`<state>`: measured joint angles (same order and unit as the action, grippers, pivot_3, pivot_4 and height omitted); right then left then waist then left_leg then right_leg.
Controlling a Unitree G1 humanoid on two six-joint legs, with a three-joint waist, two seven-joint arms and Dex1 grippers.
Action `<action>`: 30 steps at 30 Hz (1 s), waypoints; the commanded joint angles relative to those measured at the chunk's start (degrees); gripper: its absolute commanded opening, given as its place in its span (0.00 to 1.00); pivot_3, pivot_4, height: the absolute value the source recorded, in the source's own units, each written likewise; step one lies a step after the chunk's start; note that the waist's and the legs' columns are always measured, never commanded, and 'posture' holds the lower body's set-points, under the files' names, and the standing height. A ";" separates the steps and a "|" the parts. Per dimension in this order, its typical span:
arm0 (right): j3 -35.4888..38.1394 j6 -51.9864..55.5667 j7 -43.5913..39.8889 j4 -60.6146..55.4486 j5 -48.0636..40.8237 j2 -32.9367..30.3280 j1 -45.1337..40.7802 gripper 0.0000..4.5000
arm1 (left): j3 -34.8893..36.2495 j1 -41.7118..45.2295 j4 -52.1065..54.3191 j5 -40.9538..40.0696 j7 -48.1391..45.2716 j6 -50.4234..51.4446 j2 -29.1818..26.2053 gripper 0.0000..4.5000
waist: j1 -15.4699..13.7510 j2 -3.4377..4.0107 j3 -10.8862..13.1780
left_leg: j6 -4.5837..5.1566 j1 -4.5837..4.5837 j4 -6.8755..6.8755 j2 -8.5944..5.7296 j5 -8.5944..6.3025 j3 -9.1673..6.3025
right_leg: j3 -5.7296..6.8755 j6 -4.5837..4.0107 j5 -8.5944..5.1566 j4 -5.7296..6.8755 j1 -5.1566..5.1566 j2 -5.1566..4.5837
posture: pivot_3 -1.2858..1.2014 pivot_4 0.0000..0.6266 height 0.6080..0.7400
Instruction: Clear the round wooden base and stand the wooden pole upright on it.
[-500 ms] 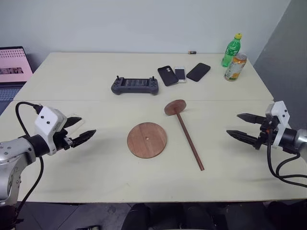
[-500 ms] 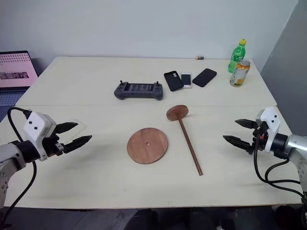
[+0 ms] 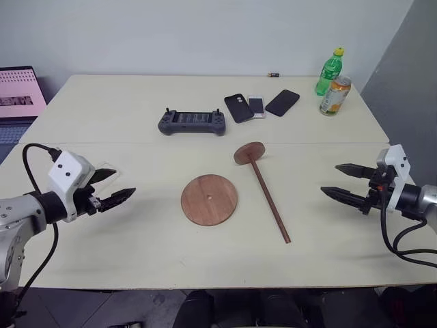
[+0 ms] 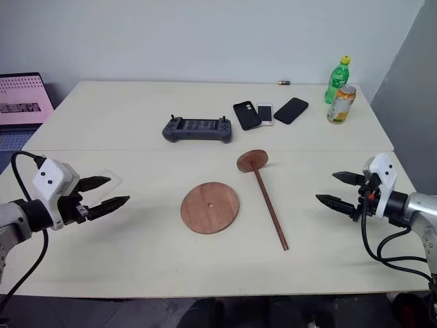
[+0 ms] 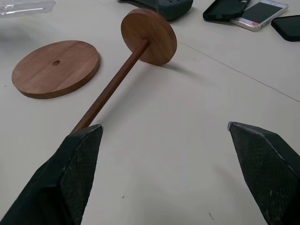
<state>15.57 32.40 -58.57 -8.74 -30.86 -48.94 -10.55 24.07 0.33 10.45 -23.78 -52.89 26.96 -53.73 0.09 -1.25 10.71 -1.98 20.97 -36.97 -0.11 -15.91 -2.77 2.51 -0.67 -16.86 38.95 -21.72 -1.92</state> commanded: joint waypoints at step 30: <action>-10.60 36.64 20.43 -12.20 -7.09 2.71 -22.15 1.00 | -9.26 2.19 15.99 -5.48 -5.52 -0.03 0.18 0.99 | 0.21 0.01 0.01 | 0.00 0.04 -0.01 -0.01 0.00 0.05 | -0.11 0.02 0.01 -0.02 -0.05 0.04 | 0.52 0.24 1.00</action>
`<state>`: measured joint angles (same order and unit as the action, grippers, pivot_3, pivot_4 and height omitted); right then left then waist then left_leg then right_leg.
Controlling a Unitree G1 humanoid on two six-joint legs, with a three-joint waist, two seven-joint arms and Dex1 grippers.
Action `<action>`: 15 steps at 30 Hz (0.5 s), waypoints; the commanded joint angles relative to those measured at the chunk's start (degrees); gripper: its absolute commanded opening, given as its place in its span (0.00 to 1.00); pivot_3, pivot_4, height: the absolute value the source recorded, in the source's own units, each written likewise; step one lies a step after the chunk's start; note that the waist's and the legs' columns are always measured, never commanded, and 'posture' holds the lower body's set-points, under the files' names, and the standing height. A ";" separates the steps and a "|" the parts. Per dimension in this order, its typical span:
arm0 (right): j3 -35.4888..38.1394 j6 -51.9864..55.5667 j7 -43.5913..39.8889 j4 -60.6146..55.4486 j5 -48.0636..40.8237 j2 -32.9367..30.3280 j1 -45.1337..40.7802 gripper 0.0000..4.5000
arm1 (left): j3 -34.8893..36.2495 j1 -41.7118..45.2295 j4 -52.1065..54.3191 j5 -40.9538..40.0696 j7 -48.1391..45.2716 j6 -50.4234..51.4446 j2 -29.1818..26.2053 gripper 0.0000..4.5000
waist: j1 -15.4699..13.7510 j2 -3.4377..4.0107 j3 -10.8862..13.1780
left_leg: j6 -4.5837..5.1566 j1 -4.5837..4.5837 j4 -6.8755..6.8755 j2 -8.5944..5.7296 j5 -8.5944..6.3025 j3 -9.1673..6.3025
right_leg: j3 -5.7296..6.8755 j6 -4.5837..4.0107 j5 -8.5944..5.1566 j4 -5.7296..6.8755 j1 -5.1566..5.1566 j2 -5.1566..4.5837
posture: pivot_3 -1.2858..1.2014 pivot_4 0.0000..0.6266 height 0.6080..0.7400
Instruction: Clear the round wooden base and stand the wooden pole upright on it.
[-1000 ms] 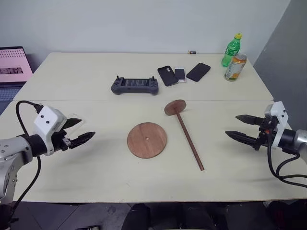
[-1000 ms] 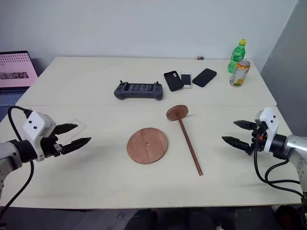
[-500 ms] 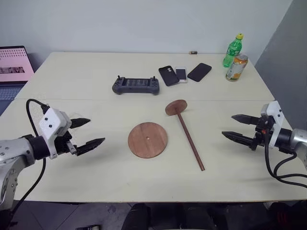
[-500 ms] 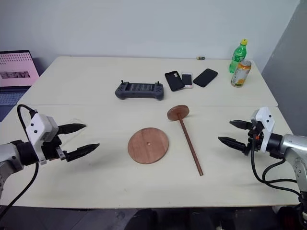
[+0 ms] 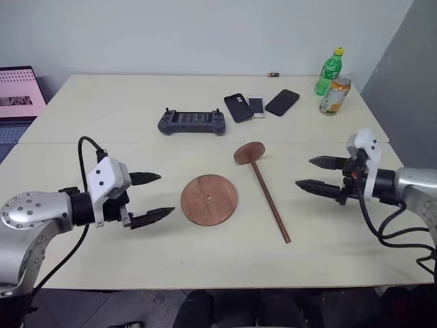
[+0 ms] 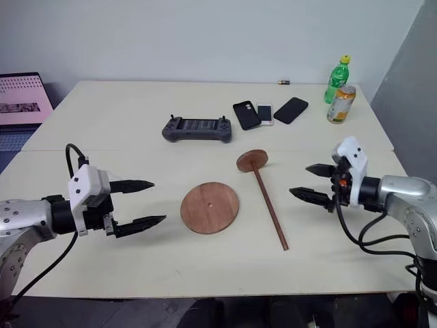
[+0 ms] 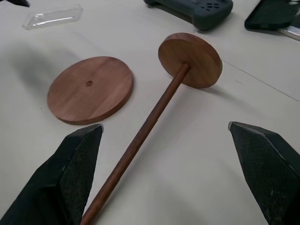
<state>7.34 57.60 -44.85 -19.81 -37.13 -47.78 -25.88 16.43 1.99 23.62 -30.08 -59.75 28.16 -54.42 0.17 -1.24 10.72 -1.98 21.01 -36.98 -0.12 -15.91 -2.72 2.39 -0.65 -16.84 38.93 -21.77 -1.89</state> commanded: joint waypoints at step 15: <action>-13.28 33.01 22.29 17.37 5.77 23.03 -29.70 1.00 | -9.97 4.61 6.10 1.97 4.98 -4.03 7.80 0.99 | 0.07 -0.01 -0.01 | 0.02 0.59 -0.13 -0.05 0.01 0.02 | -0.08 0.06 0.14 0.06 -0.57 0.00 | 0.52 0.24 1.00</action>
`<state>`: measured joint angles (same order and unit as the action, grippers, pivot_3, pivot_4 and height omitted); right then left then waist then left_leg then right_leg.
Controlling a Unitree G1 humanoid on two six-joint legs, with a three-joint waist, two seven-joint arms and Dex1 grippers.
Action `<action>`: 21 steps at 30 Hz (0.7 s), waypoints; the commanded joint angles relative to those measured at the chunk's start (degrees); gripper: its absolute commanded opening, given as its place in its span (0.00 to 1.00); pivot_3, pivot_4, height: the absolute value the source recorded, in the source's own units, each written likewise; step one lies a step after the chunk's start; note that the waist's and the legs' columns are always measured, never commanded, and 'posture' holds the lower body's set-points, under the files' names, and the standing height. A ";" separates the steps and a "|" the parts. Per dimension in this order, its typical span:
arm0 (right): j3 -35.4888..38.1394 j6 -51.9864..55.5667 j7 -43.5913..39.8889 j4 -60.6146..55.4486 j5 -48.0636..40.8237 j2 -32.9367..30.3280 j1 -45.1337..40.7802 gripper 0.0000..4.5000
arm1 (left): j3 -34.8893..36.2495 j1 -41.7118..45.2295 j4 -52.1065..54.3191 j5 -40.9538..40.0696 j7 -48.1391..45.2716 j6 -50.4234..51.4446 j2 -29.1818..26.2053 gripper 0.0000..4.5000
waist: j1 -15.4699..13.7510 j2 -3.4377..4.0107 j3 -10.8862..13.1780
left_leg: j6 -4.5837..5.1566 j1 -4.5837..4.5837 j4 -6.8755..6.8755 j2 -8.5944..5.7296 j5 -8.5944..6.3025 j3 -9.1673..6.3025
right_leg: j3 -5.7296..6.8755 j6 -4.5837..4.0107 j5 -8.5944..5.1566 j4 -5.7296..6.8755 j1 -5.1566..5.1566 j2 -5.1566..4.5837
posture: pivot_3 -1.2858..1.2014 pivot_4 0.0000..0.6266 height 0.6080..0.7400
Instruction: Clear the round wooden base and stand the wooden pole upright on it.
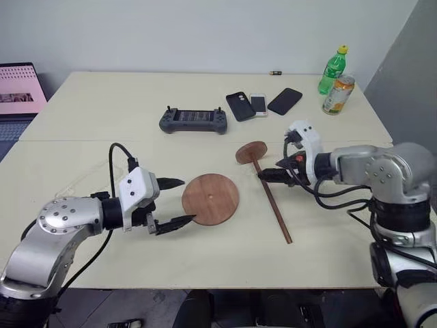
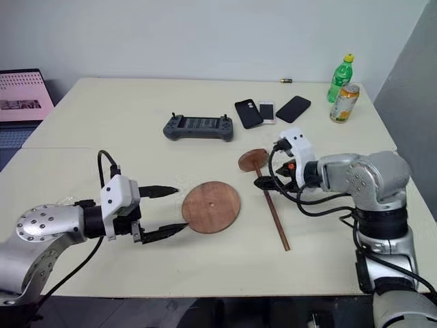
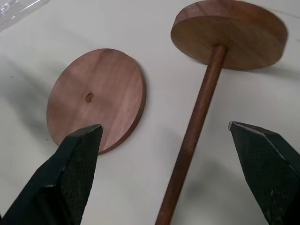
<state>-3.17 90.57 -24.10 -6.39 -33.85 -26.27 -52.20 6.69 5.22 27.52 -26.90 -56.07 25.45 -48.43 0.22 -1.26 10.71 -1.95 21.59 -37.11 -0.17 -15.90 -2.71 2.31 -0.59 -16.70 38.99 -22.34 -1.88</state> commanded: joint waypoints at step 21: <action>-9.68 -4.92 -0.93 26.66 10.54 7.42 -11.57 0.96 | 4.70 -2.74 0.57 -5.61 -1.41 -8.06 5.37 1.00 | 0.30 -0.01 -0.01 | 0.01 0.11 -0.01 0.01 0.00 -0.03 | 0.06 -0.02 0.01 0.01 -0.08 0.00 | 0.52 0.24 1.00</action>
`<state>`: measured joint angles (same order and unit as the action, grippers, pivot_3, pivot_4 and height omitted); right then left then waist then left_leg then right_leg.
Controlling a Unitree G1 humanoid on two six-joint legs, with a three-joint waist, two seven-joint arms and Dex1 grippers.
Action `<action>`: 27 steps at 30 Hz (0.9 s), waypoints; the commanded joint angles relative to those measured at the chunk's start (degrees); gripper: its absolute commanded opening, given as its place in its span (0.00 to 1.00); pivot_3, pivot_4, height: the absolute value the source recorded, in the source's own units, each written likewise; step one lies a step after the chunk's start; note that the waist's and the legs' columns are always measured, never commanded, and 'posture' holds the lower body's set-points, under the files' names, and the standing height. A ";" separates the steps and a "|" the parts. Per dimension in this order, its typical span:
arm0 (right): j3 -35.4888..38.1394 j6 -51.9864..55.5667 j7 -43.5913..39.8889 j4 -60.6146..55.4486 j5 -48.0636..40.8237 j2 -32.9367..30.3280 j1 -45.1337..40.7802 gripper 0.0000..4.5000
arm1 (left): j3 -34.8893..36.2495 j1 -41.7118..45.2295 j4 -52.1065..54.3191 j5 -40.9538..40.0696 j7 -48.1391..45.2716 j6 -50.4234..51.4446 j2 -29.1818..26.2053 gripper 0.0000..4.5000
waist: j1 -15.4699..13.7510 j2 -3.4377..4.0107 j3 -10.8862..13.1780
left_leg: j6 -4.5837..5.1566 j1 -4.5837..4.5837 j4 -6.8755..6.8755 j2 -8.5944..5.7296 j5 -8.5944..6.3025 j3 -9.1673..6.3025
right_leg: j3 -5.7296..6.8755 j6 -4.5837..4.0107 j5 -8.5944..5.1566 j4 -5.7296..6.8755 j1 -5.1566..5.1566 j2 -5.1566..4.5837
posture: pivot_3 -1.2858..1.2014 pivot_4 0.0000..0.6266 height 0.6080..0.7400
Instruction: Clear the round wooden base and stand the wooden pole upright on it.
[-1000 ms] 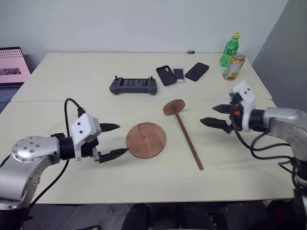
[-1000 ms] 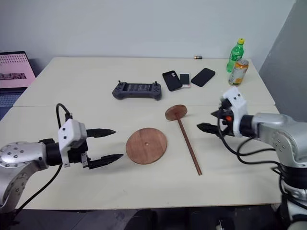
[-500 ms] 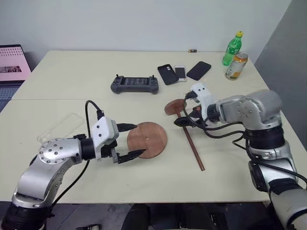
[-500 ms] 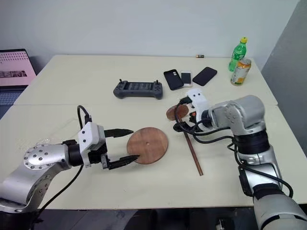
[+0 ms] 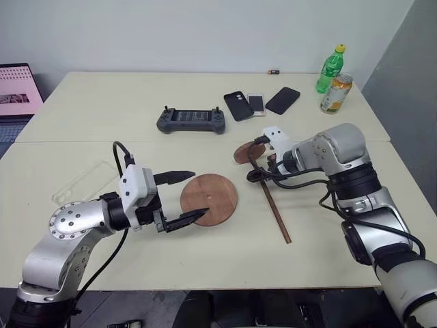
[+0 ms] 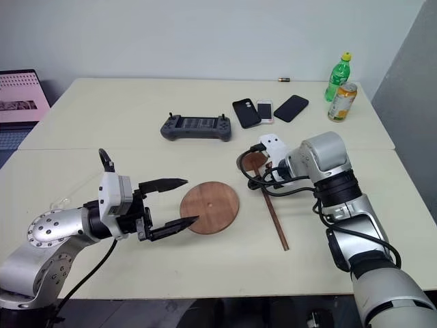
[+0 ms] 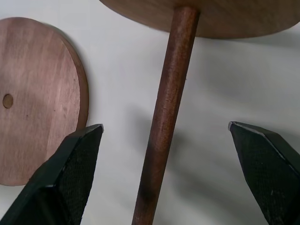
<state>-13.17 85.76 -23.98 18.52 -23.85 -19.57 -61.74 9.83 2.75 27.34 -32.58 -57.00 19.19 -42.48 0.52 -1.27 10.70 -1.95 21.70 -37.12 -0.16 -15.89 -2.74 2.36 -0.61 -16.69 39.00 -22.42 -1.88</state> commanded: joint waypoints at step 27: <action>10.63 6.10 -1.86 4.26 0.60 3.63 -6.60 0.06 | 2.77 -0.99 -0.77 0.78 -1.85 -1.88 -4.01 1.00 | 0.33 0.00 0.00 | 0.01 0.04 0.02 0.00 0.00 0.00 | 0.00 -0.01 0.00 0.01 -0.07 0.00 | 0.52 0.24 1.00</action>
<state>-5.19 90.59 -25.70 26.58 -21.64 -15.79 -66.40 10.56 1.16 26.08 -30.92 -58.44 17.24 -45.37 0.85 -1.26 10.70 -1.94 21.77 -37.10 -0.16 -15.90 -2.73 2.36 -0.61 -16.69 39.01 -22.52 -1.88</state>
